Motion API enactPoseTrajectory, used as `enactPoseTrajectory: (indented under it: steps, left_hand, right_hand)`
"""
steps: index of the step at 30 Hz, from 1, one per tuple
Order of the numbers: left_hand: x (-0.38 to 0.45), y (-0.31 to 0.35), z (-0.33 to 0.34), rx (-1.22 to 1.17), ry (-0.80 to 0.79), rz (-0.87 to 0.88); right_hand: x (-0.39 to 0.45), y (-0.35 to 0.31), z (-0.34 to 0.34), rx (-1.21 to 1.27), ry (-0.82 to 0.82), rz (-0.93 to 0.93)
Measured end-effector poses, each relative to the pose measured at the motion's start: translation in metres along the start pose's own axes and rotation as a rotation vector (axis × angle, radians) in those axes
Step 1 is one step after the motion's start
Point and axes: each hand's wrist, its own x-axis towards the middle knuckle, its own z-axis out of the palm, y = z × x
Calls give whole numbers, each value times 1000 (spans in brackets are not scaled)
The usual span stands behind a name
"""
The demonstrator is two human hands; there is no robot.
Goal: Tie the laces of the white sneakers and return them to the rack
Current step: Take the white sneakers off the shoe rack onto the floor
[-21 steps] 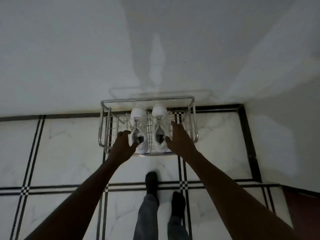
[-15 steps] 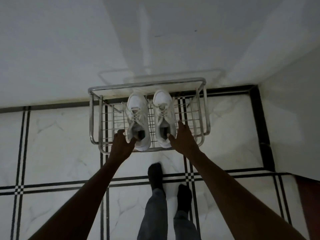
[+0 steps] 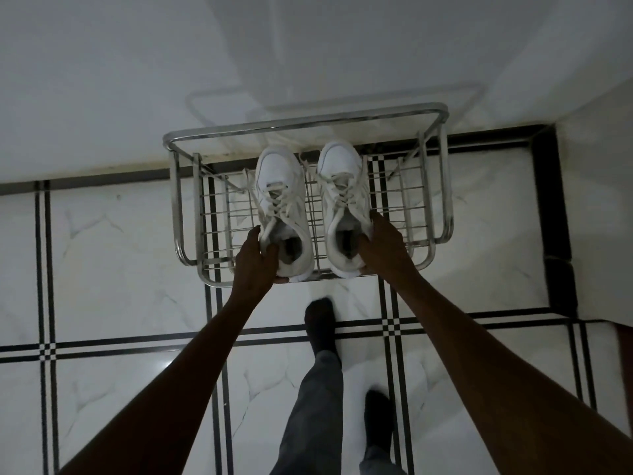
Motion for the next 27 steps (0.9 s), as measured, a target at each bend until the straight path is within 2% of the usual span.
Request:
enactPoseTrajectory:
  steps: [8, 11, 15, 20, 27]
  left_hand:
    - [-93, -37, 14, -68, 82, 123]
    - [-143, -77, 32, 23, 167, 170]
    - [-189, -148, 62, -47, 162, 164]
    - [-214, -237, 101, -91, 123, 63]
    - [-167, -357, 163, -129, 85, 16]
  right_hand:
    - [-91, 34, 11, 64, 83, -228]
    - [-137, 72, 27, 77, 110, -290]
    - [-187, 136, 58, 39, 117, -300]
    - [-213, 221, 110, 24, 66, -253]
    - [-173, 325, 194, 37, 16, -36]
